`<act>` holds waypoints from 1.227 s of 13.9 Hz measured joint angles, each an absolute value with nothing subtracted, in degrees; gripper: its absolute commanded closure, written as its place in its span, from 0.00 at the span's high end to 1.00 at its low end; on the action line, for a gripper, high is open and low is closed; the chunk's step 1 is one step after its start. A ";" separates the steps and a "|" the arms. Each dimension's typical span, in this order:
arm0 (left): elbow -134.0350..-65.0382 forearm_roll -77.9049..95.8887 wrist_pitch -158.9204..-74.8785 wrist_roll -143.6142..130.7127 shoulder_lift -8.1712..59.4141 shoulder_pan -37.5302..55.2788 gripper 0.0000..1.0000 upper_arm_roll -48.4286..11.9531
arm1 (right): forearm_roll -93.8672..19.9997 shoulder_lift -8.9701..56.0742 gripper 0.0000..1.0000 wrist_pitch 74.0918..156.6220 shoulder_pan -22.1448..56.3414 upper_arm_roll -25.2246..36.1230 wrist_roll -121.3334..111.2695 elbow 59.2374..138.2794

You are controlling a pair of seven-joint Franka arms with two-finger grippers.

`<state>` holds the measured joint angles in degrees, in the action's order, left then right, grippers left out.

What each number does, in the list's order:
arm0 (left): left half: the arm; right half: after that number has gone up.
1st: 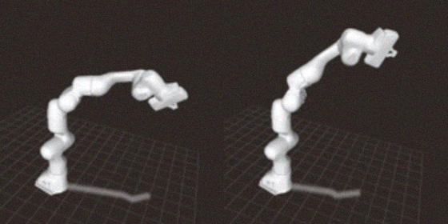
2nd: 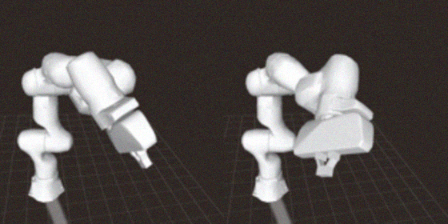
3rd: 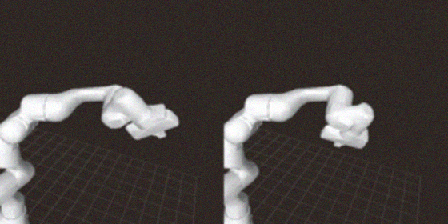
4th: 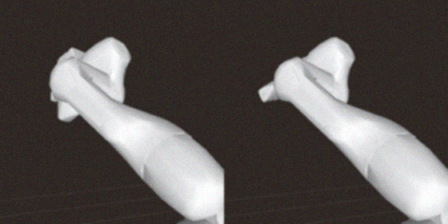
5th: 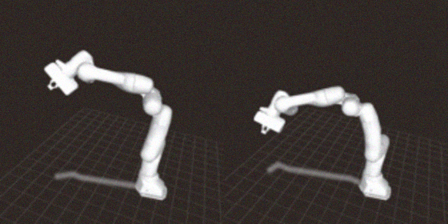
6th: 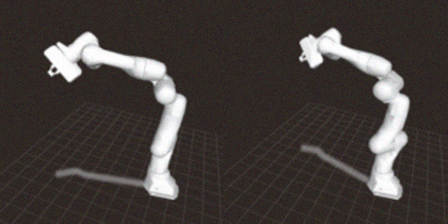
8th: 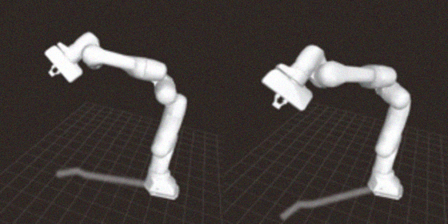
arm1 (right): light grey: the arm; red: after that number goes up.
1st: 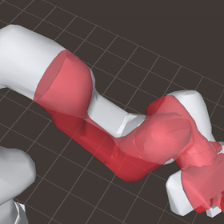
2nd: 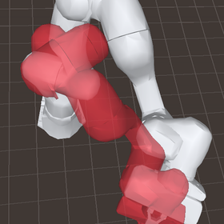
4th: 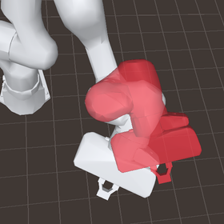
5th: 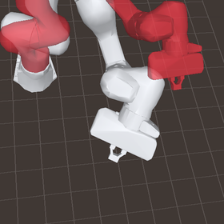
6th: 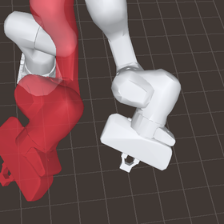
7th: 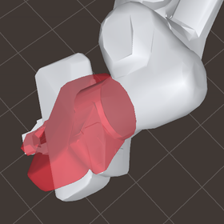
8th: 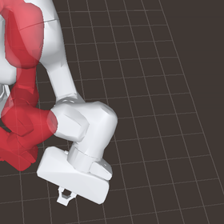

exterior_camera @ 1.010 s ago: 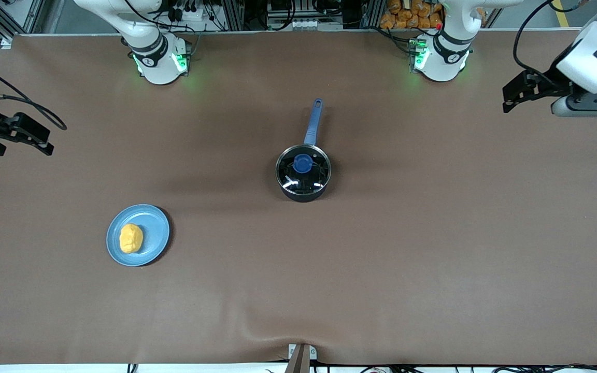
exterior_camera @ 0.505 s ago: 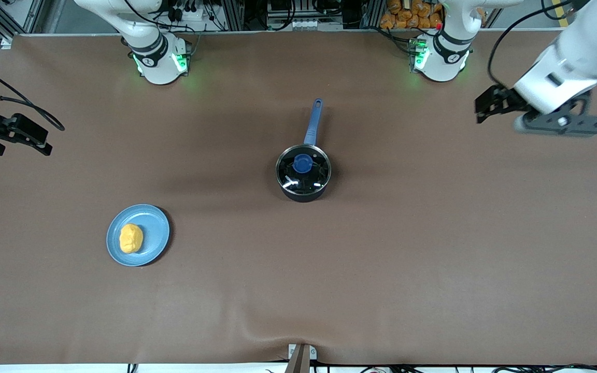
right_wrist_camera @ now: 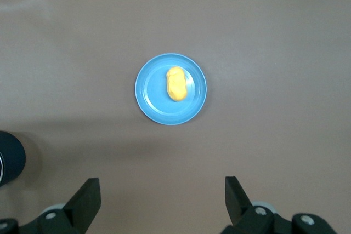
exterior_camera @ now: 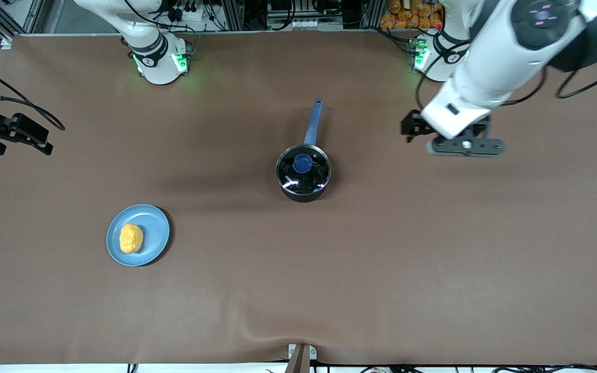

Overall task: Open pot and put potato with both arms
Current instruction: 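Reach the left gripper to the lid knob while the right gripper reaches the potato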

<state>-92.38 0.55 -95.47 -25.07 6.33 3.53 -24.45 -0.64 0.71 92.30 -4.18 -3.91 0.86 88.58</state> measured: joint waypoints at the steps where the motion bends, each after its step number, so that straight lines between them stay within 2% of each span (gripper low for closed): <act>1: -92.38 0.54 -96.50 -26.82 7.34 3.79 1.00 -25.69 | -0.64 0.75 1.00 92.31 -4.58 -3.89 0.77 89.30; 5: -91.63 -3.63 -100.23 -33.92 13.23 10.33 1.00 -26.85 | -0.66 3.79 1.00 94.02 -6.68 -3.86 -1.12 92.10; 9: -87.56 -7.83 -103.69 -44.60 20.40 17.73 1.00 -26.84 | -0.66 9.19 1.00 99.68 -6.78 -3.91 -1.25 92.00; 14: -85.43 -11.99 -110.83 -53.42 28.19 22.50 1.00 -26.76 | -0.79 18.88 1.00 106.15 -6.76 -4.15 -1.27 92.16; 17: -85.24 -12.90 -111.76 -55.18 30.52 23.68 1.00 -26.73 | -1.93 24.39 1.00 110.73 -6.75 -4.24 -1.27 92.19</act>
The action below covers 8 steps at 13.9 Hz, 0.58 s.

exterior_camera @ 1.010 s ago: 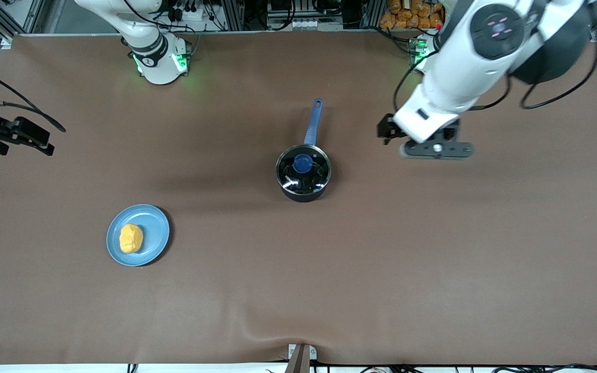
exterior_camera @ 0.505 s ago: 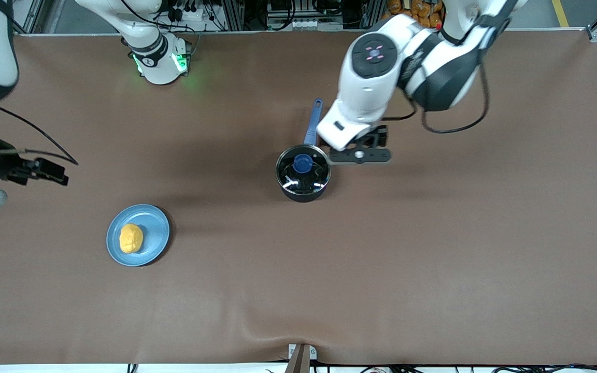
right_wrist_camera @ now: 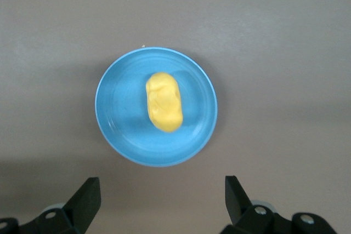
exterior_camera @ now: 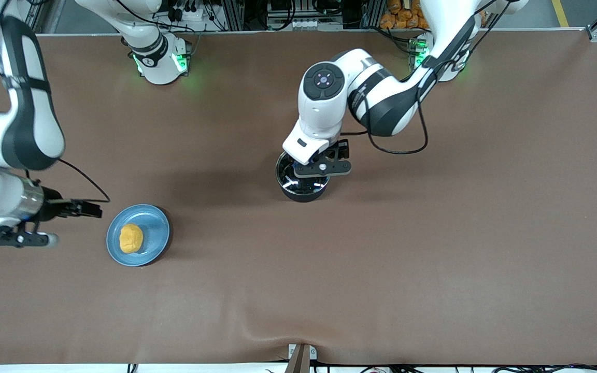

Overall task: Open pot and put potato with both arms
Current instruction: 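Grasp the blue knob with the left gripper while the right gripper lowers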

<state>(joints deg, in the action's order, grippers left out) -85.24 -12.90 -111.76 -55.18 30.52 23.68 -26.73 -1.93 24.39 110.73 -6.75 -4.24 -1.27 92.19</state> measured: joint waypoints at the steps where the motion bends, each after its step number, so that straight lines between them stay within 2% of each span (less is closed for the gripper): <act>1: -85.21 -12.91 -112.13 -55.18 30.94 23.78 1.00 -26.71 | -2.63 25.88 1.00 112.27 -6.75 -4.26 -1.27 92.29; 8: -85.23 -19.43 -113.07 -54.91 33.53 27.70 1.00 -26.73 | -3.42 32.45 1.00 122.26 -5.91 -4.80 -1.25 94.22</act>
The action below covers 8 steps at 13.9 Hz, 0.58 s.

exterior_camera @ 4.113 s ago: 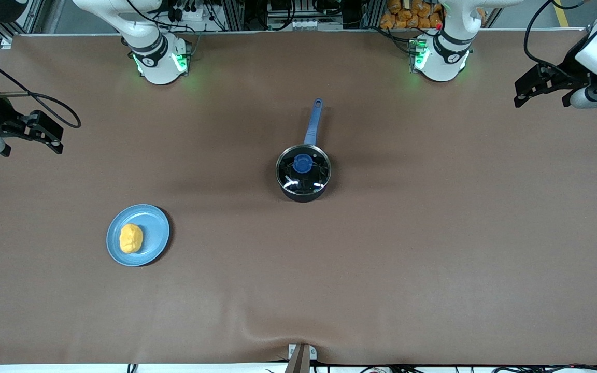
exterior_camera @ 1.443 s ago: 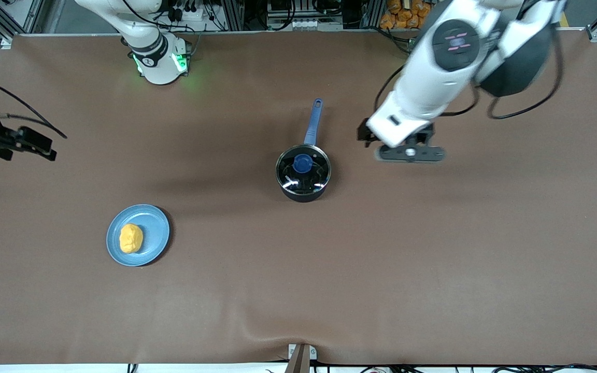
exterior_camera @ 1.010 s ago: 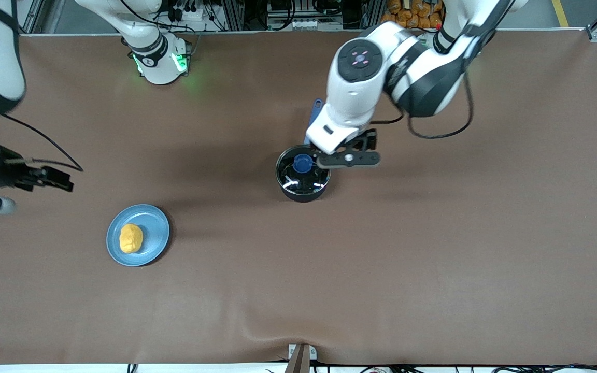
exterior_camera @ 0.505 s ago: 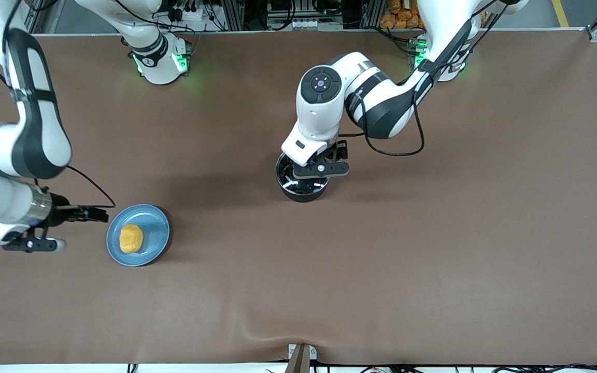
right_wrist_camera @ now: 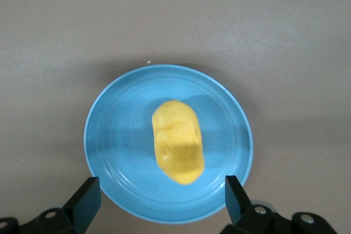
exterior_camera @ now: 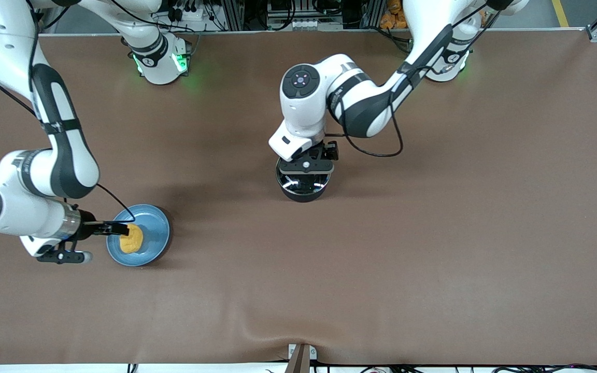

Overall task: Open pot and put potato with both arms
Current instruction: 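Grasp the blue knob with the left gripper while the right gripper lowers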

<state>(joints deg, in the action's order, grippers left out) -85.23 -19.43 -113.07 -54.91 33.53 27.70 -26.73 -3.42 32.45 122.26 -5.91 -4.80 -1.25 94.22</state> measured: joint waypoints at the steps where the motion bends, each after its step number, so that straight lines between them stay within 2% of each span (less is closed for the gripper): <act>1: -85.23 -20.16 -113.07 -54.53 33.93 28.22 1.00 -26.73 | -3.43 33.18 1.00 123.05 -5.76 -4.81 -1.25 94.27; 8: -85.25 -20.64 -114.56 -43.50 36.34 29.20 1.00 -26.72 | -3.44 36.78 1.00 128.83 -5.77 -4.62 -1.25 95.86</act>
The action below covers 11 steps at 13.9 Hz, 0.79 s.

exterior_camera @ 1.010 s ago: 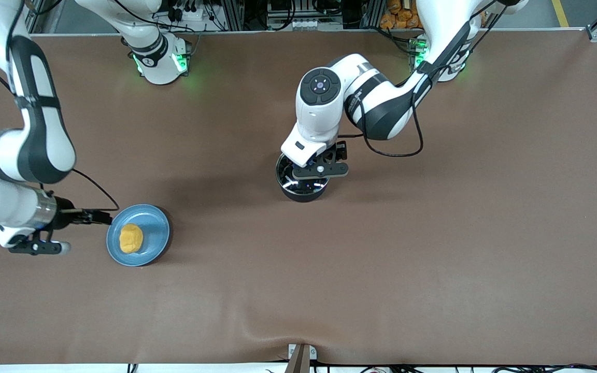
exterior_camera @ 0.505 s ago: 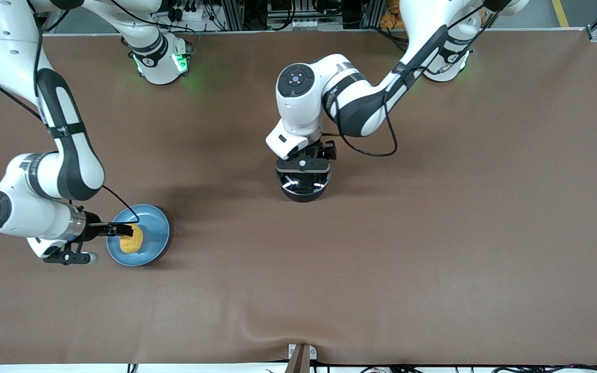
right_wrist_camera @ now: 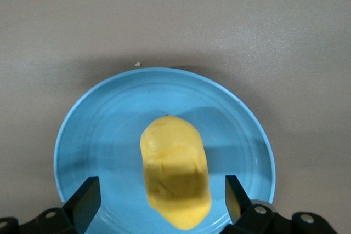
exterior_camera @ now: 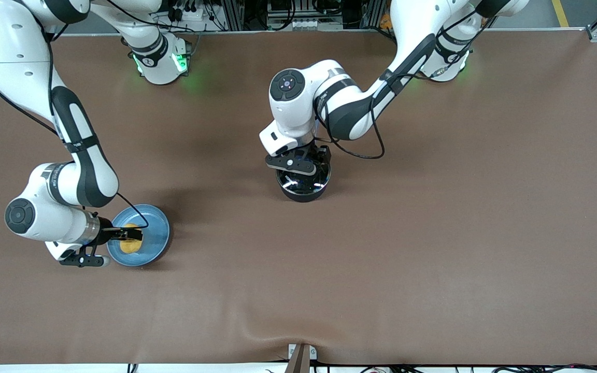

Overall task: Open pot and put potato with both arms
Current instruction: 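Grasp the blue knob with the left gripper while the right gripper lowers, then lift the glass lid with the left gripper while the right gripper grasps the potato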

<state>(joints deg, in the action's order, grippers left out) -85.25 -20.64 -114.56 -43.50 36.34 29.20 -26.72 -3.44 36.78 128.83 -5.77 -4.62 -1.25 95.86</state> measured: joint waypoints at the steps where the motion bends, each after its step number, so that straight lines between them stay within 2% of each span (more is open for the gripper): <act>1: -85.26 -20.64 -114.89 -42.54 36.70 29.28 1.00 -26.73 | -3.44 36.80 1.00 129.13 -5.77 -4.60 -1.25 96.03; 8: -85.49 -22.04 -115.19 -41.55 38.87 31.41 1.00 -26.74 | -3.44 38.28 1.00 135.63 -5.57 -4.77 -1.26 99.62; 9: -85.51 -22.24 -115.19 -41.49 39.05 31.46 1.00 -26.73 | -3.44 38.35 0.88 135.81 -5.54 -4.77 -1.26 99.79; 11: -85.50 -22.34 -115.20 -40.07 39.13 31.36 1.00 -26.61 | -3.44 38.35 0.47 135.89 -5.55 -4.73 -1.26 99.80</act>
<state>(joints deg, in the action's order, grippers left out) -85.50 -22.34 -115.20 -40.07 39.13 31.36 -26.61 -3.44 38.35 135.89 -5.55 -4.73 -1.26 99.80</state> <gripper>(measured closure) 0.000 0.062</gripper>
